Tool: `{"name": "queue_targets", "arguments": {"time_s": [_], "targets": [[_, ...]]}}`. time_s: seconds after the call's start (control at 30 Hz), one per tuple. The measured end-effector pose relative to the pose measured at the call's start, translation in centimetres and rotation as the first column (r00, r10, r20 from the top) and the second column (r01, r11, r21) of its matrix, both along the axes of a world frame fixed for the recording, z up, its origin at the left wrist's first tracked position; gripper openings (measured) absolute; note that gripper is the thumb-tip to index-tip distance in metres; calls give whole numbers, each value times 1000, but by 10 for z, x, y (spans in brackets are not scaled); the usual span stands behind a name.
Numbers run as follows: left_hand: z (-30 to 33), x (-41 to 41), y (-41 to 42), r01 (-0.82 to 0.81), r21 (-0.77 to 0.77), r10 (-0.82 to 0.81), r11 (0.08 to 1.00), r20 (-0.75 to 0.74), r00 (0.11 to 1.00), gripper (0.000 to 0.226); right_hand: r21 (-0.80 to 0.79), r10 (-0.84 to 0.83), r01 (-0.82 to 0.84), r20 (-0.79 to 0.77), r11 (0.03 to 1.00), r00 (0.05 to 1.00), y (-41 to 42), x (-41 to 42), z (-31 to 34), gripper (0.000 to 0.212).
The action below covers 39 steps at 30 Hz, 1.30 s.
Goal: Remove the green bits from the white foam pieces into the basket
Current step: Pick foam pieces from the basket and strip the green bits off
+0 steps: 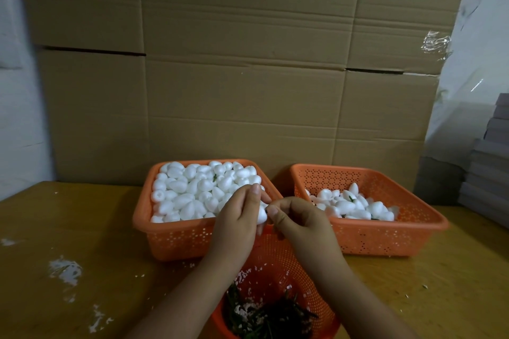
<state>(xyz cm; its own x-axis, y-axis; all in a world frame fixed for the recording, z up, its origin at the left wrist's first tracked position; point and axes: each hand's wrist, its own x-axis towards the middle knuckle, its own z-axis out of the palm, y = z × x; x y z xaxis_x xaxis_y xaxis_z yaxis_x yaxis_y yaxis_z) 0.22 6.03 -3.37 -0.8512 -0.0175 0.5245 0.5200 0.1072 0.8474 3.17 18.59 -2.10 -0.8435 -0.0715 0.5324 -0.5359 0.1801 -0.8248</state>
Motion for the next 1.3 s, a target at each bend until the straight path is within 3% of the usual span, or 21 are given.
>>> {"name": "queue_targets", "arguments": {"time_s": [0.17,0.3,0.47,0.67,0.77,1.0,1.3], "targets": [[-1,3,4,24,-19,-25,1000,-56,998,33,-119,-45,50,45,992,998,2,-4,-1,18],[-1,2,4,16,-76,-22,997,-82,996,13,-170,-121,138,104,976,987,5,-6,-1,24],[0,5,5,22,-125,-31,992,-72,997,27,-183,-153,176,131,967,979,6,-4,-1,28],[-1,5,6,26,-151,-39,988,-88,995,15,-199,-158,189,163,962,974,5,-5,0,31],[-1,4,5,22,-154,-36,988,-87,996,21,-191,-151,183,168,964,974,6,-4,0,32],[-4,0,5,30,-84,-35,996,-63,997,25,-214,-99,131,153,968,983,4,-4,1,11],[-5,-2,5,-1,-82,-4,997,-61,998,28,-214,-116,143,134,966,984,5,-5,1,9]]}}
